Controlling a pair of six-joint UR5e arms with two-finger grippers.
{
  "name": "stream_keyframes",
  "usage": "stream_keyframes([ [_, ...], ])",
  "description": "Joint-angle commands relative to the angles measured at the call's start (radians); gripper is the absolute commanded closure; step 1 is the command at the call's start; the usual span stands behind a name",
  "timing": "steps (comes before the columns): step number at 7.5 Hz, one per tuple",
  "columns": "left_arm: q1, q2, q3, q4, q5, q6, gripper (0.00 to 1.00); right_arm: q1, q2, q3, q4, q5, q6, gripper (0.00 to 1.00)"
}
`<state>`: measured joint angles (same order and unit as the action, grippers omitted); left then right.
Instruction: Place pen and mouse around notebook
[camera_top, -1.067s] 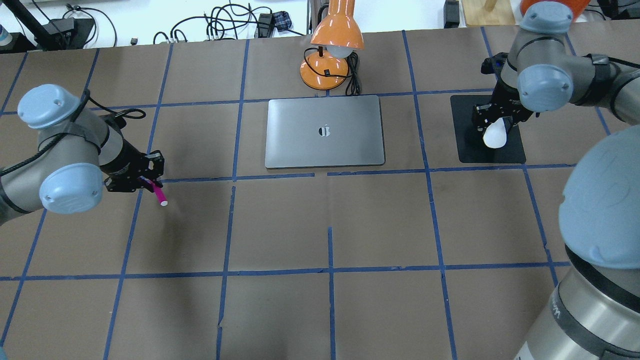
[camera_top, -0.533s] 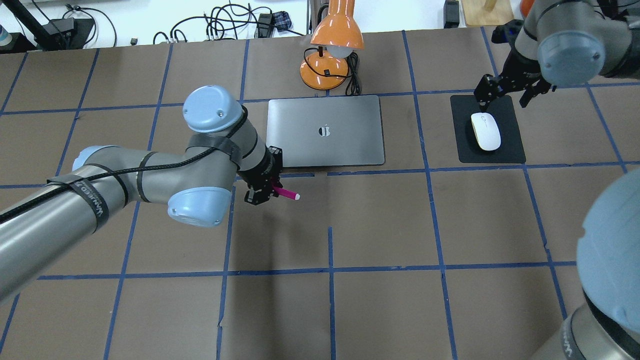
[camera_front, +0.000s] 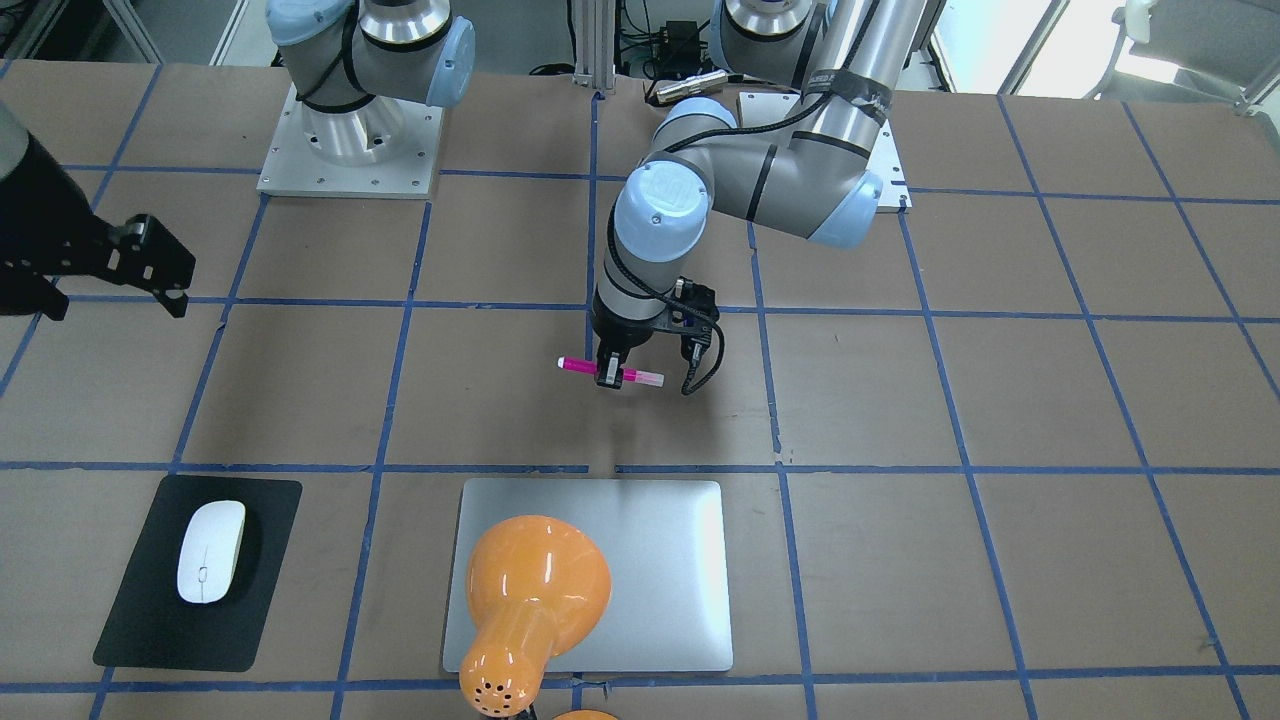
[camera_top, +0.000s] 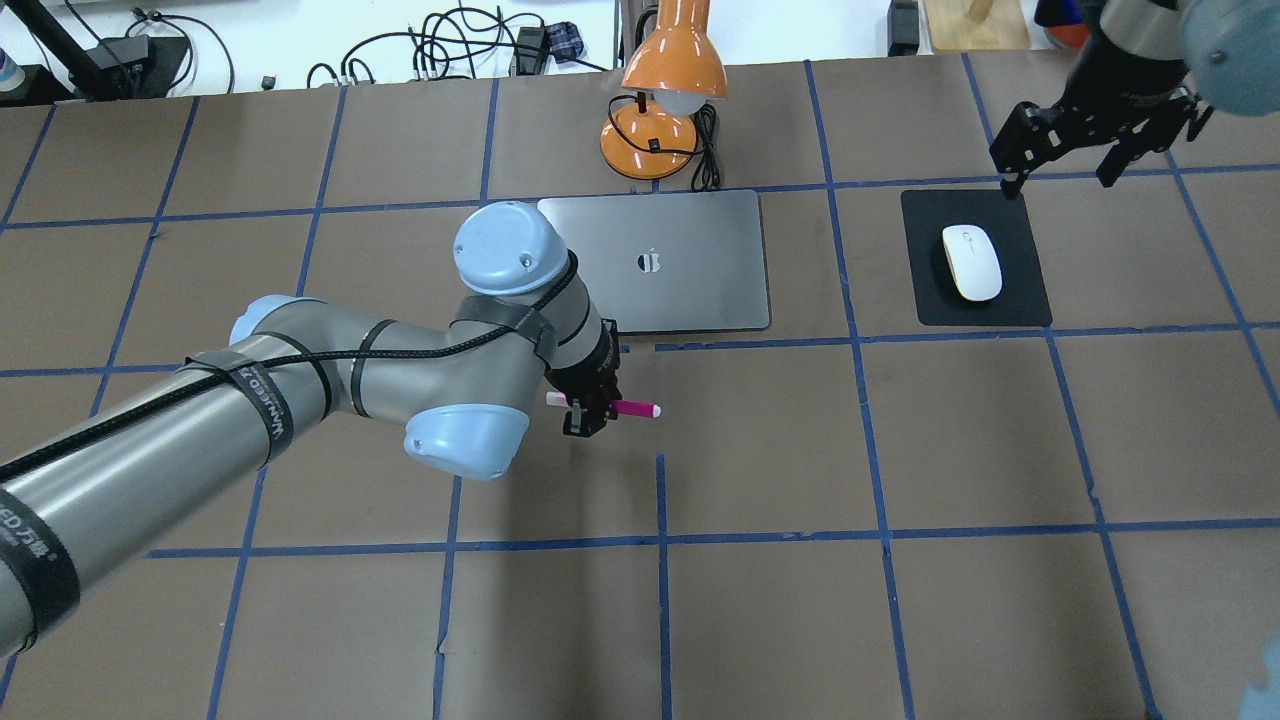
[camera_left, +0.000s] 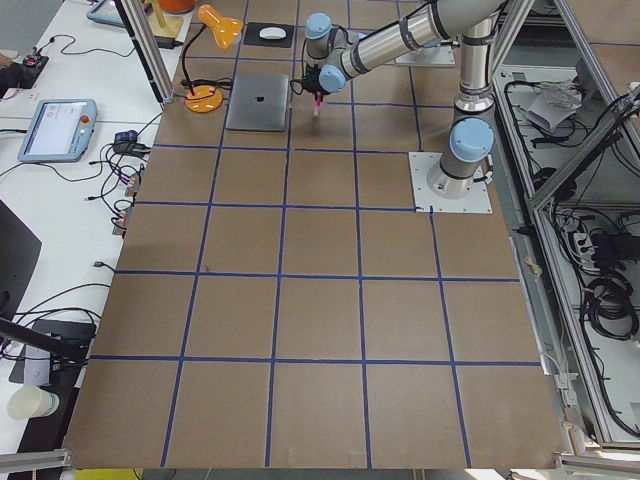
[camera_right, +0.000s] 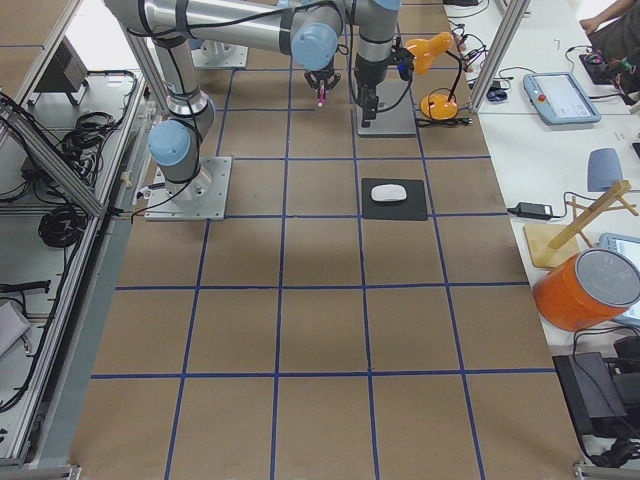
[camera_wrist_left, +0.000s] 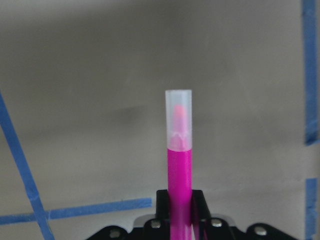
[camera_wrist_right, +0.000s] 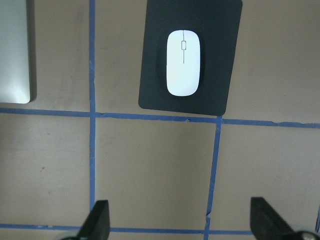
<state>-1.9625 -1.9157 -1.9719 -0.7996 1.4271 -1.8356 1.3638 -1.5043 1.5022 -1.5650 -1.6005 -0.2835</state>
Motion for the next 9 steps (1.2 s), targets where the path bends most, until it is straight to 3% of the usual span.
stream_keyframes([
  [1,-0.042,-0.017,-0.002,0.02,0.004,-0.027,1.0,0.164,-0.025,-0.013,0.002,0.024,0.065,0.0],
  [3,-0.033,-0.017,-0.007,0.014,0.013,0.011,0.95,0.218,0.016,-0.014,-0.064,0.013,0.132,0.0],
  [4,-0.032,-0.028,-0.005,0.013,0.016,0.022,0.3,0.209,0.053,-0.058,-0.063,-0.004,0.13,0.0],
  [5,-0.032,-0.043,0.01,0.013,0.018,0.022,0.07,0.21,0.061,-0.083,-0.055,0.004,0.142,0.0],
  [6,-0.032,-0.04,0.021,0.016,0.024,0.024,0.0,0.219,0.062,-0.086,-0.059,0.002,0.145,0.0],
  [7,-0.018,-0.01,0.027,0.002,0.036,0.044,0.0,0.219,0.062,-0.079,-0.049,0.007,0.135,0.0],
  [9,-0.003,0.102,0.031,-0.121,0.064,0.344,0.0,0.222,0.056,-0.073,0.008,0.021,0.165,0.0],
])
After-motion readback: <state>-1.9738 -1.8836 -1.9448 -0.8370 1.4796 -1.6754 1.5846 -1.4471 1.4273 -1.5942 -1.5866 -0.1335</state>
